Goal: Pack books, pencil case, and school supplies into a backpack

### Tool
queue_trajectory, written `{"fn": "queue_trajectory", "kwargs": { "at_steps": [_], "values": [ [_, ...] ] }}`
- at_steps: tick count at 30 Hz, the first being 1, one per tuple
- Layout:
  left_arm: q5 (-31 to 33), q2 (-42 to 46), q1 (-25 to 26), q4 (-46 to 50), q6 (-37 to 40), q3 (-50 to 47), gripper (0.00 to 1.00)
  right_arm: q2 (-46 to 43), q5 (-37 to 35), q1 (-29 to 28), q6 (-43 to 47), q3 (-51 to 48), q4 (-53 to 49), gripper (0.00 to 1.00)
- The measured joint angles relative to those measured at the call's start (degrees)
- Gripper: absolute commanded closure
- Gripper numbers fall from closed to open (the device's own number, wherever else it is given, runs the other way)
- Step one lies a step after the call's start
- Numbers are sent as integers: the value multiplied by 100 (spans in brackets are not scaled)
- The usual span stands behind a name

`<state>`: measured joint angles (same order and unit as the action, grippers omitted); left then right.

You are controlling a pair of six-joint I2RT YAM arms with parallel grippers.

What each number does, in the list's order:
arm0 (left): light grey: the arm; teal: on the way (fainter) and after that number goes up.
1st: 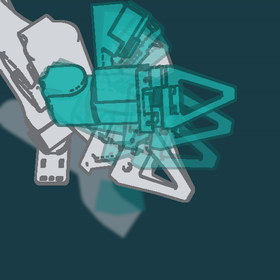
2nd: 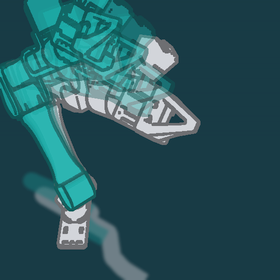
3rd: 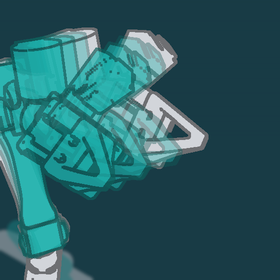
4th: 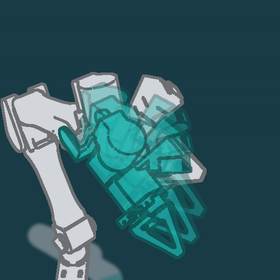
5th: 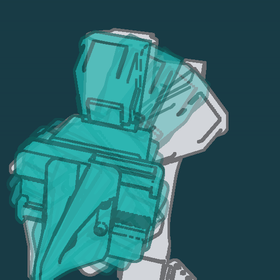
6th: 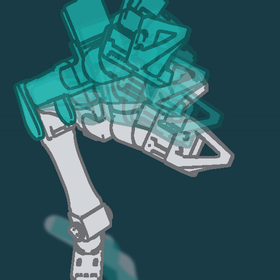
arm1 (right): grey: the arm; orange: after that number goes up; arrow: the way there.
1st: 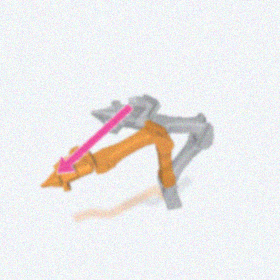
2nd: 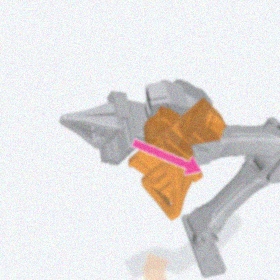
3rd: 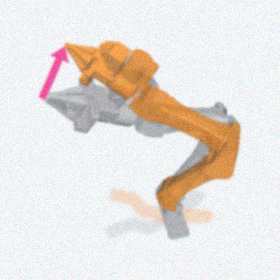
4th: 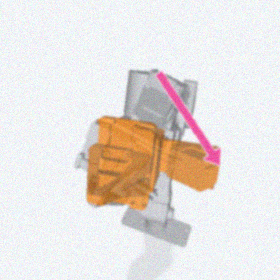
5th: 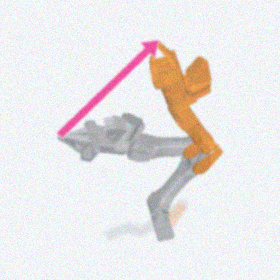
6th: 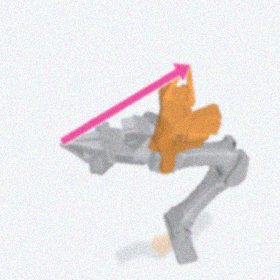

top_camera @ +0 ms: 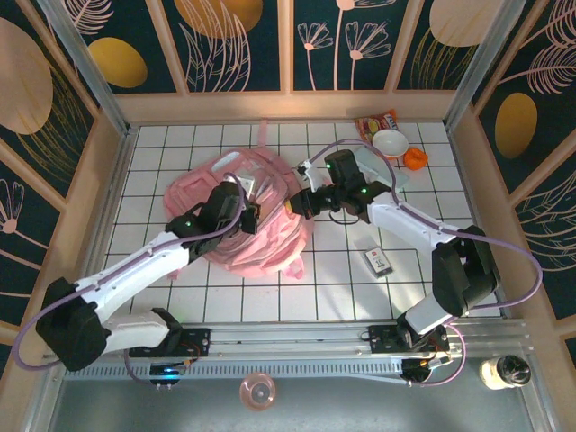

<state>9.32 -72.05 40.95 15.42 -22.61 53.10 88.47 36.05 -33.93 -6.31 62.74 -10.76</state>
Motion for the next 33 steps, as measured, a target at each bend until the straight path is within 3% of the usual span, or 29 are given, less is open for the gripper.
{"fn": "queue_trajectory", "kwargs": {
  "at_steps": [9,17,33],
  "values": [
    [483,-732,7,-472,-522,542,100,-13,179,-608,-459,-258,304,100],
    [468,-1023,31,-933,-1001,671,100,-101,107,-789,-1451,-796,1167,100],
    [625,-1375,-225,-1818,-2474,1355,100,-107,-1965,-1696,-3834,-1561,3362,100]
  ]
}}
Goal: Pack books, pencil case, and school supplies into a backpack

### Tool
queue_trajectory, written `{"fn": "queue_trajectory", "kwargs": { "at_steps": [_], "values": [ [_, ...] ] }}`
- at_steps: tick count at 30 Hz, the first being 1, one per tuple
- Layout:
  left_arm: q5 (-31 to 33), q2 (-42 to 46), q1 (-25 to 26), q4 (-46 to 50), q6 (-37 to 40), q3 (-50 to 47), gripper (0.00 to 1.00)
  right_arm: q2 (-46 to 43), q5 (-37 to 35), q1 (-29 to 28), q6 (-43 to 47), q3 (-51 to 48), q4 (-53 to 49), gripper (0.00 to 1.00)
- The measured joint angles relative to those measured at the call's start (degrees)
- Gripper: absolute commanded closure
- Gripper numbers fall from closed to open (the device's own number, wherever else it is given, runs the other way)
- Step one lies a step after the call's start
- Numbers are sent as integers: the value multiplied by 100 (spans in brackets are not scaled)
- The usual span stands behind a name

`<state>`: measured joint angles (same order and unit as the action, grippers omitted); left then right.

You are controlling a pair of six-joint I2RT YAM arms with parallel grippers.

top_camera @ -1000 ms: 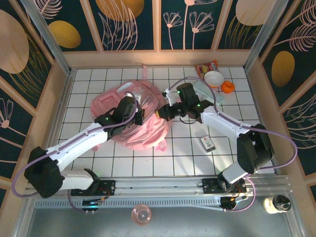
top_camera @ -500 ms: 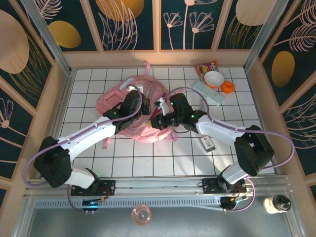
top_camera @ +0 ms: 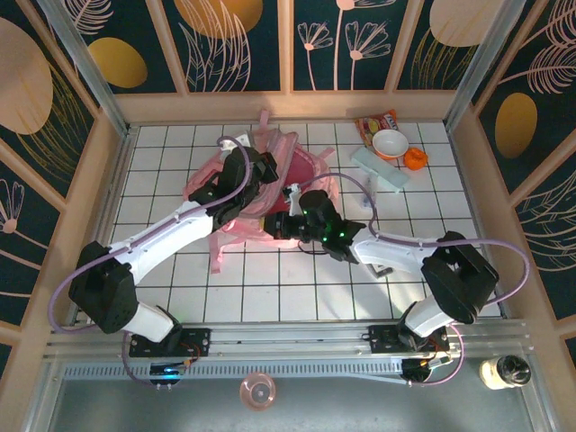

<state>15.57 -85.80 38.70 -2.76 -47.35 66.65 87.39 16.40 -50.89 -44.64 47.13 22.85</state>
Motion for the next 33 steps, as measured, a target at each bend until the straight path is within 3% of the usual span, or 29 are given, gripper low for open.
{"fn": "queue_trajectory", "kwargs": {
  "at_steps": [12,17,19,23,25,28,33],
  "values": [
    [26,-201,-144,-37,-446,444,100,1156,-728,-348,-979,826,986,100],
    [-9,-267,-205,160,-275,625,100,1423,-800,-365,-1150,1034,1128,74],
    [-31,-267,-282,197,-83,651,100,1333,-820,-365,-1161,968,1082,67],
    [-302,-227,-525,299,348,645,100,612,-955,-341,-977,680,251,55],
    [-448,-107,-669,304,610,538,100,144,-1078,-315,-820,629,-334,42],
    [-623,157,-855,479,1064,404,100,-581,-1187,-181,-494,625,-1255,39],
    [-966,509,-1119,885,1720,321,100,-1311,-1005,754,398,686,-2693,29]
  ]
}}
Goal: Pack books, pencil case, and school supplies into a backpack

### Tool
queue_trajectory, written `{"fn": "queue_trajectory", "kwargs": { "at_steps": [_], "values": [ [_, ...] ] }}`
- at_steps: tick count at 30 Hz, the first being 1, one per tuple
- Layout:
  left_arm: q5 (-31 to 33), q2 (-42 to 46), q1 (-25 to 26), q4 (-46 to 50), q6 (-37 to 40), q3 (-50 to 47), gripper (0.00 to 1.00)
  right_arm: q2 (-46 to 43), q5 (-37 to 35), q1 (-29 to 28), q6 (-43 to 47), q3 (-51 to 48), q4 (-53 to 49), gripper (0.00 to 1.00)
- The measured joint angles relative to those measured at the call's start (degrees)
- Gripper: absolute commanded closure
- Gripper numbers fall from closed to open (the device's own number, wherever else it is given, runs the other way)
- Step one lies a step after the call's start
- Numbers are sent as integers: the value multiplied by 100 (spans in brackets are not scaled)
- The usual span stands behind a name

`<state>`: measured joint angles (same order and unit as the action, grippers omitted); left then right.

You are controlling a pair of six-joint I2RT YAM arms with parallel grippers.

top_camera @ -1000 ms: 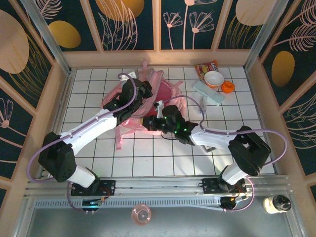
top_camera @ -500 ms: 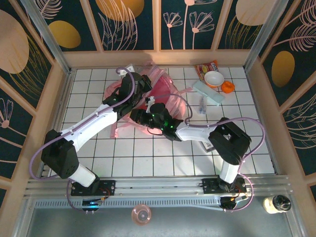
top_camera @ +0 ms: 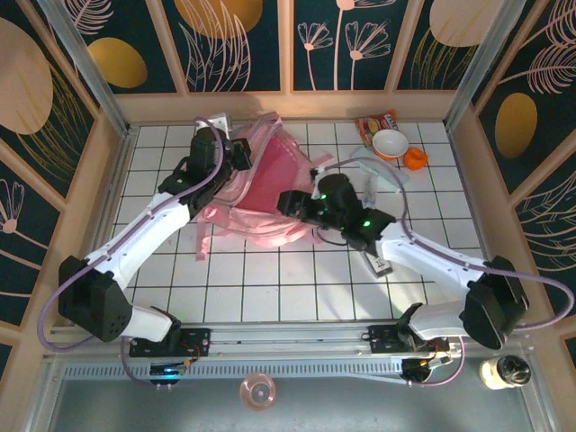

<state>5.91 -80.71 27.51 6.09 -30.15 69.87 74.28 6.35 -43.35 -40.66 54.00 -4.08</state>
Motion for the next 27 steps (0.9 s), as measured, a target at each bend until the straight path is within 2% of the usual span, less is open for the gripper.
{"fn": "queue_trajectory", "kwargs": {
  "at_steps": [4,8,13,20,27],
  "values": [
    [-424,278,-177,315,337,-116,100,221,151,1250,1163,278,-1099,26],
    [-708,411,-212,573,518,-116,100,868,225,2428,2203,540,-1668,25],
    [-960,535,-236,723,680,-177,100,1801,208,3495,3379,861,-1982,14],
    [-1152,715,-271,925,831,-243,100,2813,192,4157,4933,1532,-1915,11],
    [-1152,761,-286,962,855,-297,100,3386,328,4566,5668,1923,-1770,8]
  ]
}}
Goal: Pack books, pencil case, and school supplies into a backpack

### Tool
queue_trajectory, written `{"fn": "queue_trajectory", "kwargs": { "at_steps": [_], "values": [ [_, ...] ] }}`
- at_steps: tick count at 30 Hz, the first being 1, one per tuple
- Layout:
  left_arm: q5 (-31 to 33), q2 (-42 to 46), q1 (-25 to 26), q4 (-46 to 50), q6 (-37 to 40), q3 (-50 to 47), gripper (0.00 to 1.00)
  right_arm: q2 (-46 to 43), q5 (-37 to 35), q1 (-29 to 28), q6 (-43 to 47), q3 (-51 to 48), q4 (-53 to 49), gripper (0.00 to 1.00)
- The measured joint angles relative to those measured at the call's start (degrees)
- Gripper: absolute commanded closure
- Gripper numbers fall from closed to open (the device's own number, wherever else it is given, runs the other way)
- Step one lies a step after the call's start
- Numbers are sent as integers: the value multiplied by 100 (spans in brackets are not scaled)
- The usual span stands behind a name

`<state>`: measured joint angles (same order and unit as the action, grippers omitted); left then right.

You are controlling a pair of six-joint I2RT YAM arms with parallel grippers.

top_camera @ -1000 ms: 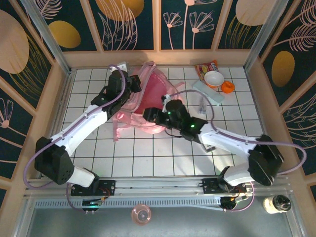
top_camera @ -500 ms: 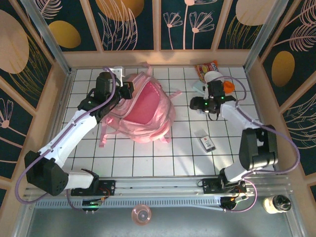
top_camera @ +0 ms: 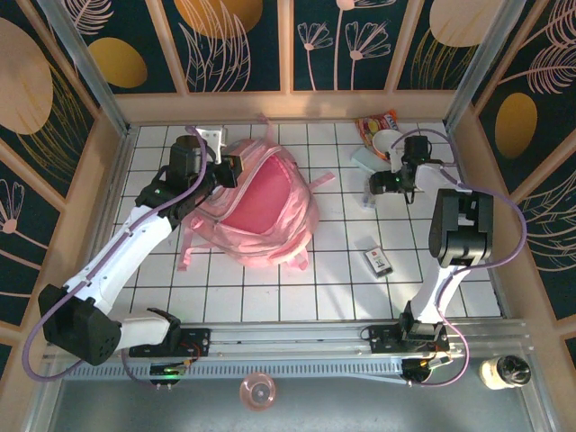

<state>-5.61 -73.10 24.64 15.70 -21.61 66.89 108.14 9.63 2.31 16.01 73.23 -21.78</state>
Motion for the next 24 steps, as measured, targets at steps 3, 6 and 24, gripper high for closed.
{"fn": "queue_trajectory", "kwargs": {
  "at_steps": [3,6,24],
  "values": [
    [2,0,0,0,-2,-15,100,304,267,155,129,297,-26,8],
    [7,0,0,-2,-2,-20,100,614,625,271,149,643,-90,8],
    [17,-2,-2,-205,-7,-181,100,149,1193,-428,-601,433,-774,10]
  ]
}}
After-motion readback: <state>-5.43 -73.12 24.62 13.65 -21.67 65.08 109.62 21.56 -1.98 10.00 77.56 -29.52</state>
